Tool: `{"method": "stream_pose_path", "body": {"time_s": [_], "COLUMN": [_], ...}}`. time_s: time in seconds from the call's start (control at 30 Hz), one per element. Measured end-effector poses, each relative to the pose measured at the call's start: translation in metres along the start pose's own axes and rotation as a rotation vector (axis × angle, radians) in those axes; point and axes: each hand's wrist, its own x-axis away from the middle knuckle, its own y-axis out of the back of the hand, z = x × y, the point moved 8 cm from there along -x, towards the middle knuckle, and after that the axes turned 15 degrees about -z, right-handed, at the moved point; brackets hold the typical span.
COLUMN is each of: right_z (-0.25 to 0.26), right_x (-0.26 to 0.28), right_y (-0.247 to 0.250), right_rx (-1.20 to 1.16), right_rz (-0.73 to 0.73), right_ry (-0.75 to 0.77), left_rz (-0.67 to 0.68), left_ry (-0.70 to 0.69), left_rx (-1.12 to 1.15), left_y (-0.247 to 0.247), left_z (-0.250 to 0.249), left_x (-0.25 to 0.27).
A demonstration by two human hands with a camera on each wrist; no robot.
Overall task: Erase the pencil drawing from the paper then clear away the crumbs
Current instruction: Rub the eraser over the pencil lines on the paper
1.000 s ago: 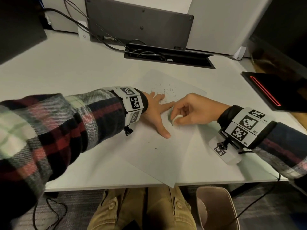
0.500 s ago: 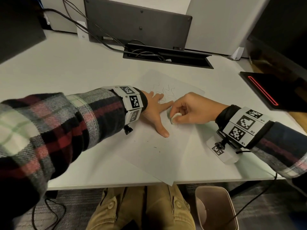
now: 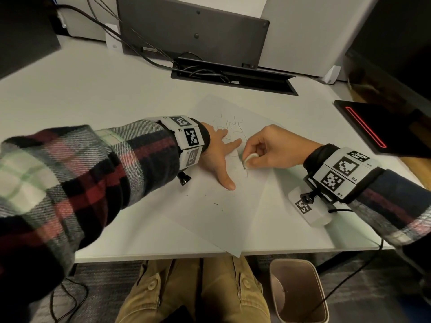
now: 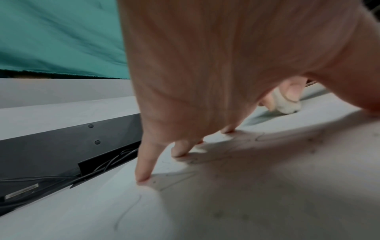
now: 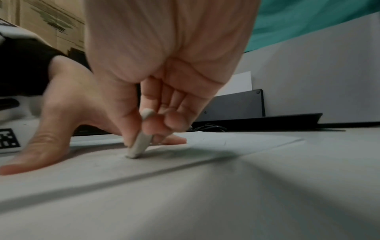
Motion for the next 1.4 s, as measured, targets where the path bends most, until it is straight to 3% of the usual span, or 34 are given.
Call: {"method": "stream_pose_path", "body": {"time_s": [0.13, 0.27, 0.4, 0.53, 0.67, 0.8, 0.97, 1.17, 1.3, 1.4], "right_z": [0.002, -0.002, 0.001, 0.0, 0.004, 0.001, 0.001, -0.005, 0.0, 0.004], "right_x": [0.007, 0.0, 0.006, -0.002, 0.008, -0.001, 0.006, -0.013, -0.01, 0.003], "right_y": [-0.012, 0.002, -0.008, 0.003, -0.011, 0.003, -0.011, 0.01, 0.0, -0.013], "right_rx": [-0.085, 0.012, -0.045, 0.039, -0.053, 0.028, -0.044, 0.061, -0.004, -0.117], "right_rz": [0.127, -0.013, 0.087, -0.025, 0.113, -0.017, 0.122, -0.044, 0.037, 0.197], "right_ry": [-0.05, -0.009, -0.037, 0.01, -0.026, 0.022, -0.018, 0.007, -0.006, -0.062], "left_rz": [-0.003, -0.007, -0.006, -0.008, -0.008, -0.012, -0.011, -0.025, -0.043, -0.049], "left_ry": [0.002, 0.001, -0.001, -0.004, -0.002, -0.004, -0.005, -0.02, -0.014, -0.01], "left_rx": [-0.009, -0.011, -0.017, -0.011, -0.009, -0.004, 0.007, 0.015, 0.032, 0.038], "left_y": [0.001, 0.0, 0.0, -0.001, -0.001, 0.0, 0.0, 0.001, -0.002, -0.001], "left_z": [0.0, 0.0, 0.0, 0.0, 0.001, 0.0, 0.0, 0.001, 0.003, 0.003], "left_x": [0.001, 0.001, 0.0, 0.0, 0.0, 0.0, 0.0, 0.001, 0.0, 0.0]}}
